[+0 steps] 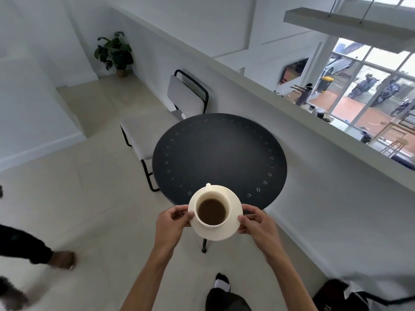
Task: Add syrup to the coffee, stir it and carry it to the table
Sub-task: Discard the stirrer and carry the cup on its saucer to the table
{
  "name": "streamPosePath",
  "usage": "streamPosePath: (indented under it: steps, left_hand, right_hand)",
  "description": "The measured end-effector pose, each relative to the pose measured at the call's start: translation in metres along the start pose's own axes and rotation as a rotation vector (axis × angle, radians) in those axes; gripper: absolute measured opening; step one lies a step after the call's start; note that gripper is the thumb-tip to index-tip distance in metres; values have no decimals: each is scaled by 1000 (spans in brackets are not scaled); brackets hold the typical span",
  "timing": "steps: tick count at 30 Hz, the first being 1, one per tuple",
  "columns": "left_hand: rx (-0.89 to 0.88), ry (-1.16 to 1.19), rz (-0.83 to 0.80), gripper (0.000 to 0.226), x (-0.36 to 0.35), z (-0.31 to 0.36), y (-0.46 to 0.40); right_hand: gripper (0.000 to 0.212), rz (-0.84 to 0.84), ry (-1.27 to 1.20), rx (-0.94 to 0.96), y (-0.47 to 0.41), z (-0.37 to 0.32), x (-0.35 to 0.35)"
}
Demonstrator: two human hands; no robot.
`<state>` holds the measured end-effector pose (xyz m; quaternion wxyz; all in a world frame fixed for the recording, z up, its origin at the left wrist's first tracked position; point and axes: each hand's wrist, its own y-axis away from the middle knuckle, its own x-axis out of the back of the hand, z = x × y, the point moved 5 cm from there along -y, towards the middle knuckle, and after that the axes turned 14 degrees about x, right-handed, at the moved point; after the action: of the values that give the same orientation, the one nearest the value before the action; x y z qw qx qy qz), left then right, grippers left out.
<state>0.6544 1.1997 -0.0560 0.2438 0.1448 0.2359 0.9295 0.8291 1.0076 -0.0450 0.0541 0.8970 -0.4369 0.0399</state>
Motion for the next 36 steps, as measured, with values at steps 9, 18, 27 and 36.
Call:
streamPosePath:
  steps: [9,18,27,36]
  left_hand:
    - [63,-101,13,14,-39,29,-113]
    - [163,-253,-29,14,-70,19,-219]
    - [230,-337,-45,13,-83,15,-289]
    - [229,-391,-57,15,-98,31,-340]
  right_hand:
    - [27,7,67,-91,-119,46,-12]
    - [26,70,160,-237,-191,105,-30]
    - [28,142,164,-343,-240,144,-52]
    - [29,142,205,-354,-286,155,-61]
